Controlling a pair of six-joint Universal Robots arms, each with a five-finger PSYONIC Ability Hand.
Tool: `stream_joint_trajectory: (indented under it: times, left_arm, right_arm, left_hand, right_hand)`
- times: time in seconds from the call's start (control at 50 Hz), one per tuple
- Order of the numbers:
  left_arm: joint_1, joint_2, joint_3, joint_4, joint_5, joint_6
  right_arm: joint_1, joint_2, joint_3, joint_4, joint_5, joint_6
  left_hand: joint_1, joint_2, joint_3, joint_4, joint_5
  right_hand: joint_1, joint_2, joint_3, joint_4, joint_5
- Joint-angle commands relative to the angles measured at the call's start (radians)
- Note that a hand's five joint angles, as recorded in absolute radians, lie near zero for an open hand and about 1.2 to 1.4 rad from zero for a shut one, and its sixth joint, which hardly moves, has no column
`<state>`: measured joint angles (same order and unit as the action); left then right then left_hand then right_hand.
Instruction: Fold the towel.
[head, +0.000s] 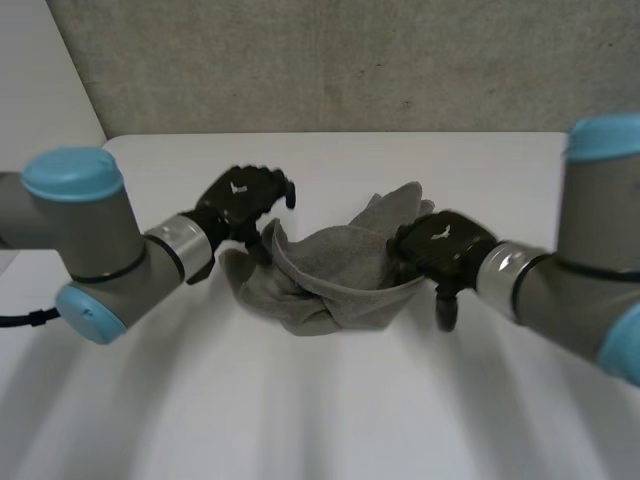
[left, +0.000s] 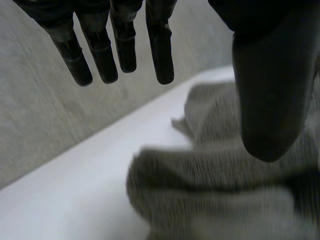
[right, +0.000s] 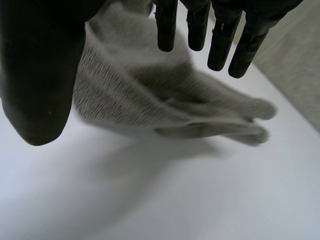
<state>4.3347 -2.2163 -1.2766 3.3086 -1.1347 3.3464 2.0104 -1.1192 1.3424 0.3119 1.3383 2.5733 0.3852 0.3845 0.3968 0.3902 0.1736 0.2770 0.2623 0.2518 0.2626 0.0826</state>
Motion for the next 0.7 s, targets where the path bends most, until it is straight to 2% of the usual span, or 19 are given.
stream_joint_trajectory:
  times: [0.02,0.12,0.16,0.18,0.2,0.22,0.24,0.28,0.34,0.44,0.46,0.48,0.5,0.52,0.54,0.56,0.58,0.64,0.7]
  left_arm:
    - [-0.004,-0.098,0.034,-0.012,-0.007,0.137]
    - [-0.018,-0.143,0.052,-0.014,-0.008,0.179]
    - [-0.020,-0.146,0.054,-0.012,-0.008,0.179]
    - [-0.023,-0.145,0.056,-0.011,-0.008,0.179]
    - [-0.023,-0.144,0.056,-0.011,-0.008,0.179]
    - [-0.024,-0.141,0.062,-0.012,-0.008,0.180]
    - [-0.024,-0.141,0.062,-0.012,-0.008,0.180]
    - [-0.026,-0.129,0.086,-0.014,-0.007,0.180]
    - [-0.029,-0.118,0.117,-0.014,-0.007,0.182]
    - [-0.033,-0.092,0.420,0.003,-0.026,0.174]
    - [-0.033,-0.092,0.421,0.003,-0.027,0.174]
    - [-0.032,-0.088,0.545,0.017,-0.049,0.168]
    - [-0.030,-0.080,0.665,0.035,-0.088,0.154]
    - [-0.030,-0.080,0.666,0.035,-0.088,0.154]
    - [-0.026,-0.060,0.771,0.058,-0.146,0.131]
    - [-0.026,-0.060,0.772,0.058,-0.146,0.131]
    - [-0.017,-0.024,0.843,0.086,-0.204,0.096]
    - [-0.003,0.055,0.882,0.161,-0.299,-0.002]
    - [0.011,0.104,0.817,0.175,-0.298,-0.082]
  right_arm:
    - [0.024,0.128,0.009,-0.128,0.044,0.010]
    - [0.037,0.168,0.012,-0.200,0.093,0.011]
    - [0.037,0.168,0.020,-0.235,0.108,0.011]
    - [0.037,0.168,0.020,-0.235,0.108,0.011]
    - [0.037,0.161,0.020,-0.237,0.105,0.010]
    - [0.037,0.160,0.020,-0.237,0.105,0.010]
    - [0.039,0.150,0.012,-0.234,0.104,0.010]
    - [0.040,0.130,0.000,-0.232,0.104,0.008]
    - [0.048,0.082,-0.051,-0.241,0.078,0.008]
    - [0.067,0.091,-0.327,-0.274,0.030,0.022]
    - [0.067,0.107,-0.468,-0.302,0.038,0.039]
    - [0.065,0.119,-0.621,-0.341,0.054,0.076]
    - [0.065,0.119,-0.623,-0.341,0.055,0.076]
    - [0.056,0.121,-0.766,-0.388,0.088,0.121]
    - [0.050,0.122,-0.890,-0.430,0.129,0.177]
    - [0.050,0.122,-0.891,-0.430,0.130,0.177]
    - [0.044,0.121,-0.979,-0.462,0.159,0.230]
    - [0.004,0.104,-1.014,-0.459,0.161,0.277]
    - [-0.028,0.087,-0.938,-0.348,0.095,0.280]
  left_hand:
    - [-0.028,-0.027,-0.039,-0.033,0.009]
    - [0.168,0.169,0.156,0.163,0.205]
    - [0.291,0.292,0.279,0.286,0.328]
    - [0.496,0.496,0.484,0.491,0.533]
    - [0.498,0.498,0.486,0.493,0.535]
    - [0.724,0.725,0.713,0.719,0.761]
    - [0.727,0.727,0.715,0.722,0.764]
    - [1.010,1.011,0.998,1.005,1.047]
    - [1.011,1.012,0.999,1.006,1.048]
    - [1.011,1.012,0.999,1.006,1.048]
    - [1.011,1.012,0.999,1.006,1.048]
    - [1.011,1.012,0.999,1.006,1.048]
    - [1.011,1.012,0.999,1.006,1.048]
    - [1.011,1.012,0.999,1.006,1.048]
    - [1.011,1.012,0.999,1.006,1.048]
    - [1.011,1.012,0.999,1.006,1.048]
    - [1.011,1.012,0.999,1.006,1.048]
    - [1.011,1.012,0.999,1.006,1.048]
    - [1.011,1.012,0.999,1.006,1.048]
  right_hand:
    - [0.086,0.101,0.112,0.101,0.106]
    - [0.295,0.310,0.320,0.310,0.315]
    - [0.727,0.742,0.753,0.742,0.747]
    - [0.730,0.745,0.755,0.744,0.750]
    - [0.980,0.994,1.005,0.994,1.000]
    - [0.982,0.997,1.007,0.997,1.002]
    - [1.118,1.133,1.143,1.132,1.138]
    - [1.119,1.134,1.144,1.134,1.139]
    - [1.119,1.134,1.144,1.134,1.139]
    - [1.119,1.134,1.144,1.134,1.139]
    - [1.119,1.134,1.144,1.134,1.139]
    - [1.119,1.134,1.144,1.134,1.139]
    - [1.119,1.134,1.144,1.134,1.139]
    - [1.119,1.134,1.144,1.134,1.139]
    - [1.119,1.134,1.144,1.134,1.139]
    - [1.119,1.134,1.144,1.134,1.139]
    - [1.119,1.134,1.144,1.134,1.139]
    - [1.119,1.134,1.144,1.134,1.139]
    - [1.119,1.134,1.144,1.134,1.139]
